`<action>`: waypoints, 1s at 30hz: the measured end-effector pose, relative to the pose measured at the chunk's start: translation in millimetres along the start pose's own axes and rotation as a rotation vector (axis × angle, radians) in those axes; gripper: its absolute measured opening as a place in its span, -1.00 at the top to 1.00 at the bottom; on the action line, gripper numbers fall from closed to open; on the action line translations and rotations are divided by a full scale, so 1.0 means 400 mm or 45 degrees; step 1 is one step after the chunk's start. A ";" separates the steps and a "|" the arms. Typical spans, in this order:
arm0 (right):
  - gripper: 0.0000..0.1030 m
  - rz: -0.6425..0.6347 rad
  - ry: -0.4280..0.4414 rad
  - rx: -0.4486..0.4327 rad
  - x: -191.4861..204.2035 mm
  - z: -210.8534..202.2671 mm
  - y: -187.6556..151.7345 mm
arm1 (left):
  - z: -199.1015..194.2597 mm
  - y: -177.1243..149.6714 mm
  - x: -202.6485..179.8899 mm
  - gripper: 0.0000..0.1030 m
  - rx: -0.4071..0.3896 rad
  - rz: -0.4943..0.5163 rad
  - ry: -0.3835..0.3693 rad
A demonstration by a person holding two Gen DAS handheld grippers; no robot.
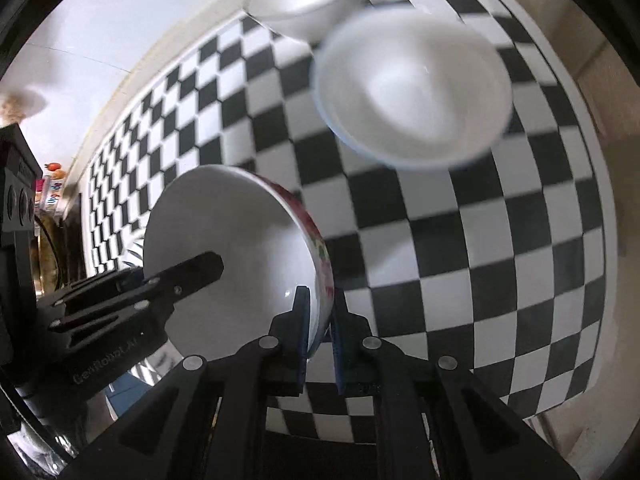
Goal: Organize plates and bowls
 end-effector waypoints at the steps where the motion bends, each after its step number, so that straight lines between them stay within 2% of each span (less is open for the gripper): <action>1: 0.78 0.004 -0.008 0.003 -0.008 0.011 -0.007 | 0.014 -0.009 -0.005 0.59 0.010 0.008 0.011; 5: 0.79 -0.004 -0.038 0.024 -0.036 0.053 -0.029 | 0.070 -0.027 -0.022 0.59 0.049 0.032 0.048; 13: 0.79 -0.030 -0.067 0.068 -0.044 0.098 -0.030 | 0.113 -0.071 -0.034 0.59 0.109 0.023 0.034; 23: 0.80 -0.031 -0.064 0.104 -0.030 0.124 -0.039 | 0.121 -0.068 -0.059 0.59 0.104 0.023 0.047; 26: 0.79 -0.019 -0.052 0.110 -0.034 0.126 -0.034 | 0.111 -0.072 -0.048 0.59 0.129 -0.001 0.035; 30: 0.79 0.028 0.010 0.160 -0.054 0.119 -0.032 | 0.052 -0.081 -0.029 0.57 0.138 -0.051 0.017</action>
Point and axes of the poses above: each gripper's, at about its wrist camera, not at the fingertips, and z roughly the way its jaws point, x to its left, y to its top, the point moved 1 cm from there along z, roughly the way its jaws point, and after that the axes turned 8 degrees about -x, right-handed, at the moved point
